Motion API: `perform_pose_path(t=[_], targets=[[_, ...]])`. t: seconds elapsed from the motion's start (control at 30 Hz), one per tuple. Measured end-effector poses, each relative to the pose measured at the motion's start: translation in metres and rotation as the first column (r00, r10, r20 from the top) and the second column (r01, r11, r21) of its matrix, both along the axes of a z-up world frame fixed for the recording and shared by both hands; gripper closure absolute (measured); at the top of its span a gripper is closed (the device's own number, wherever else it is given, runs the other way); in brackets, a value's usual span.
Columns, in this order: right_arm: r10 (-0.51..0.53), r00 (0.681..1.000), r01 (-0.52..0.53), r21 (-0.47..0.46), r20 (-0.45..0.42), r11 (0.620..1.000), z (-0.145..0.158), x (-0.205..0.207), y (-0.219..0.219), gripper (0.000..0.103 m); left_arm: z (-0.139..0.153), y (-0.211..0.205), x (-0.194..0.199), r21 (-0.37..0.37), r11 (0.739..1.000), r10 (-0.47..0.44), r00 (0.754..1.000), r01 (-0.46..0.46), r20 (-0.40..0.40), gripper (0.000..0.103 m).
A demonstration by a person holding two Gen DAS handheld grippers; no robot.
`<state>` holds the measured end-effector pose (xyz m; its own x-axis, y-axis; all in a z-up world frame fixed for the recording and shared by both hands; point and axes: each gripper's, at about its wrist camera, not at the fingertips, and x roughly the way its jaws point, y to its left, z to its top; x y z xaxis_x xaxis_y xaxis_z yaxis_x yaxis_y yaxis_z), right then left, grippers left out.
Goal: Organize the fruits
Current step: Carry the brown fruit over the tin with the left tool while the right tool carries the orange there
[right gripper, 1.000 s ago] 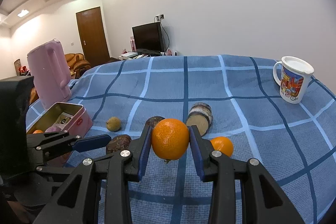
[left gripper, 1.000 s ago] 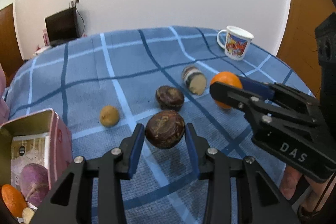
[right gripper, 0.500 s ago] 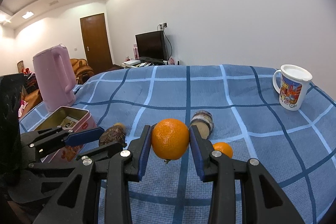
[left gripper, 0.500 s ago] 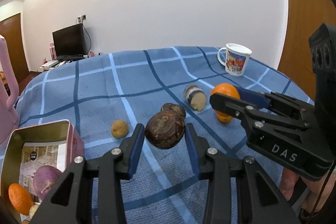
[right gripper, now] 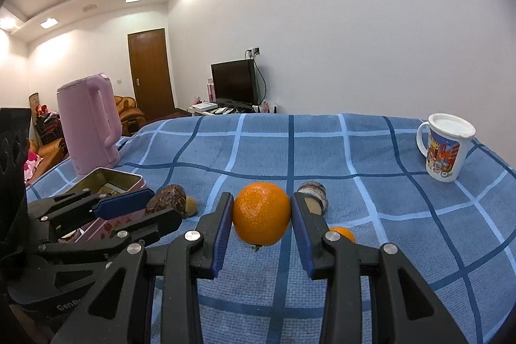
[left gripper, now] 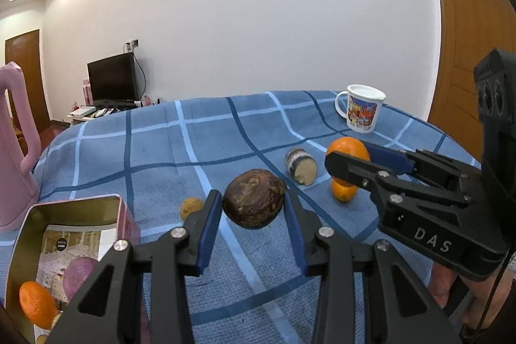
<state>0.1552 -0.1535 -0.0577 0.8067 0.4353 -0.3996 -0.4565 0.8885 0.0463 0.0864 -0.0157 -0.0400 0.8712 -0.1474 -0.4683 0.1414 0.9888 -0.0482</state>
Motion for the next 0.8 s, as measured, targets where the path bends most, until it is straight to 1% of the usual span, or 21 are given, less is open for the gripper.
perform_pose_path(t=[0.27, 0.8], targets=[[0.002, 0.999, -0.002, 0.002, 0.044, 1.000, 0.002, -0.009, 0.000, 0.065, 0.004, 0.001, -0.009, -0.003, 1.000, 0.011, 0.999, -0.011, 0.044, 0.062], [0.015, 0.994, -0.015, 0.002, 0.109, 1.000, 0.006, -0.022, 0.000, 0.065, 0.008, 0.001, -0.017, 0.003, 1.000, 0.024, 0.995, -0.025, 0.098, 0.062]])
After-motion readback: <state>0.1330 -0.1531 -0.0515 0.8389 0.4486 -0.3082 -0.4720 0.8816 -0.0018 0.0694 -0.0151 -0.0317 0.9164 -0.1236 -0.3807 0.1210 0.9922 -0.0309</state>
